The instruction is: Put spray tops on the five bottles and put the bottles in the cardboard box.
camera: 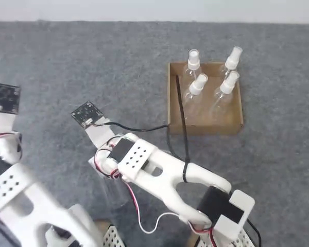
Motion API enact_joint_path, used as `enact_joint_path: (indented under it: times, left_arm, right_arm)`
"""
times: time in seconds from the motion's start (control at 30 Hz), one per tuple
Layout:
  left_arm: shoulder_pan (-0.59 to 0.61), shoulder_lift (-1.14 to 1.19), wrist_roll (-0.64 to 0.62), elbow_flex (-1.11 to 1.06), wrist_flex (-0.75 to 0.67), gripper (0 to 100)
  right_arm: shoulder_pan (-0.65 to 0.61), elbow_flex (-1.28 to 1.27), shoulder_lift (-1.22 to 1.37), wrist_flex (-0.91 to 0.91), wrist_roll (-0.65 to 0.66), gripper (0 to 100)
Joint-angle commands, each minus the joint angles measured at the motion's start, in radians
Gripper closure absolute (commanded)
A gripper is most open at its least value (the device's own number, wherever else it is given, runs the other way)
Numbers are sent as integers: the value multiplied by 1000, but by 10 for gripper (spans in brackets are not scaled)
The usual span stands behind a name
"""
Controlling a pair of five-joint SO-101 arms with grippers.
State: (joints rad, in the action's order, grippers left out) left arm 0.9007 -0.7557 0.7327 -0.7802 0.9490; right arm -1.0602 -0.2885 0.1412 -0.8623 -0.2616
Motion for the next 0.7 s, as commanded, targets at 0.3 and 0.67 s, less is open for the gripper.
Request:
enact_joint_path:
  times: [0.3, 0.67]
  left_arm:
    - [-3, -3, 9, 2, -18, 766]
    - [-3, -3, 9, 2, 6, 766]
  right_arm:
    - [-39, 46, -156, -101, -23, 673]
    - [-145, -81, -116, 59, -21, 673]
